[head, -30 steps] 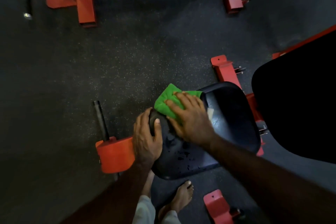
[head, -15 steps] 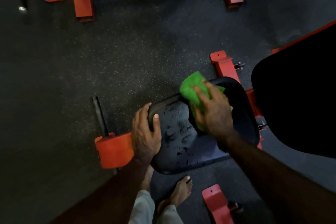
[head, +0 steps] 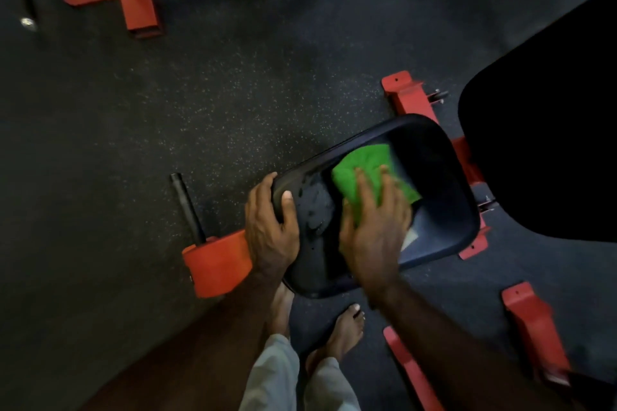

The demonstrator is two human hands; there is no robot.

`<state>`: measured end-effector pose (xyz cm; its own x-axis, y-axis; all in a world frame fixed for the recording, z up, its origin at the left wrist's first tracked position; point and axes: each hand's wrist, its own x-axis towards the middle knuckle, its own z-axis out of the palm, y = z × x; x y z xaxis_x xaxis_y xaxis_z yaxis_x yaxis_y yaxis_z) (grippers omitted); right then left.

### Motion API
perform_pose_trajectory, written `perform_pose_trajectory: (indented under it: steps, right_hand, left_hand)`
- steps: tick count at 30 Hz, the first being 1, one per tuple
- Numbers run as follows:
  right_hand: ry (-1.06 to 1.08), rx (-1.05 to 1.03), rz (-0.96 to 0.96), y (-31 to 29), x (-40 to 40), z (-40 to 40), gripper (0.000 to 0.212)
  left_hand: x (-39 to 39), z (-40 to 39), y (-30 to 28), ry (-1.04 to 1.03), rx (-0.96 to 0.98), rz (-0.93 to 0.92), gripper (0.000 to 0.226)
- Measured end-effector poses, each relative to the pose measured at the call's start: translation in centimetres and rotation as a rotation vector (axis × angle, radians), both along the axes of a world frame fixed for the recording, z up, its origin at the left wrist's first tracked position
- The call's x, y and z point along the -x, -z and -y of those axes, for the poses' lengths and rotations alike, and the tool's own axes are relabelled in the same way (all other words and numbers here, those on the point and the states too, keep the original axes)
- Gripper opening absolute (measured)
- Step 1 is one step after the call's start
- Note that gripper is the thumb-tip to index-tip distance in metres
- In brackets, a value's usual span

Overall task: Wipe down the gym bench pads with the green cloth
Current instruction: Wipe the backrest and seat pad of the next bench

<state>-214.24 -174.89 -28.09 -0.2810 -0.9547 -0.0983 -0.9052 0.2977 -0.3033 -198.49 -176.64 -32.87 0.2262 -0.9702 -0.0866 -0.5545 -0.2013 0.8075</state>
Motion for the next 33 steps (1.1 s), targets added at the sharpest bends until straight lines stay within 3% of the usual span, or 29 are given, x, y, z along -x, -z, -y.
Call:
perform_pose_trajectory:
  steps: [4,5,7,10,11,12,14,17,19,22,24,27,29,30,33]
  right_hand:
    - [-0.599,-0.069,-0.047,-0.1,0.6,-4.8,0.067]
    - [-0.668,-0.076,-0.067,0.0,2.2,-4.5,0.067]
    - [-0.537,-0.072,-0.095,0.2,4.6,-3.2,0.063]
    - [0.06,-0.059,-0.033,-0.5,3.2,-3.2,0.061]
    - [0.156,-0.067,-0.012,-0.7,1.5,-4.0,0.062]
    - [0.13,-0.068,-0.006,-0.7,-0.3,-5.1,0.062]
    - [-0.143,-0.067,-0.029,-0.3,-2.4,-7.9,0.066]
    - [-0.496,-0.102,-0.062,-0.1,0.4,-8.5,0.07]
    - [-0.299,-0.109,-0.048,0.1,2.5,-7.4,0.068]
    - [0.301,-0.066,0.007,-0.4,0.2,-6.6,0.066]
    - [0.248,-0.049,0.014,-0.5,-3.2,-7.3,0.07]
    - [-0.235,-0.052,-0.002,0.1,-4.6,-9.9,0.075]
    - [-0.354,-0.032,-0.036,0.8,-1.9,-10.0,0.074]
    - [-0.281,-0.019,-0.039,0.9,-0.7,-9.6,0.074]
    - [0.23,0.034,0.029,0.3,-1.7,-8.7,0.07]
  left_hand:
    - [0.0,0.1,0.1,0.0,-0.008,0.001,0.047]
    - [-0.1,0.0,0.0,0.0,-0.006,0.004,0.047]
    - [0.0,0.0,-0.1,-0.009,-0.016,0.009,0.046]
    - [0.2,-0.1,-0.4,-0.009,-0.04,-0.002,0.047]
    - [0.2,0.0,-0.5,-0.005,-0.044,-0.007,0.047]
    - [0.2,0.0,-0.4,-0.005,-0.042,-0.007,0.048]
    - [0.1,0.1,-0.2,0.006,-0.027,0.009,0.048]
    - [-0.2,0.2,0.1,0.022,-0.024,0.023,0.048]
    - [-0.1,0.1,0.0,0.02,-0.041,0.024,0.048]
    - [0.1,0.0,-0.3,0.022,-0.049,0.035,0.049]
    - [0.0,0.0,-0.2,0.026,-0.015,0.04,0.048]
    - [-0.3,0.4,0.4,0.029,0.017,0.064,0.048]
    - [-0.2,0.3,0.3,0.028,0.02,0.056,0.049]
    - [0.0,0.2,0.2,0.028,0.03,0.056,0.047]
    - [0.1,0.1,0.2,0.012,0.061,0.068,0.043]
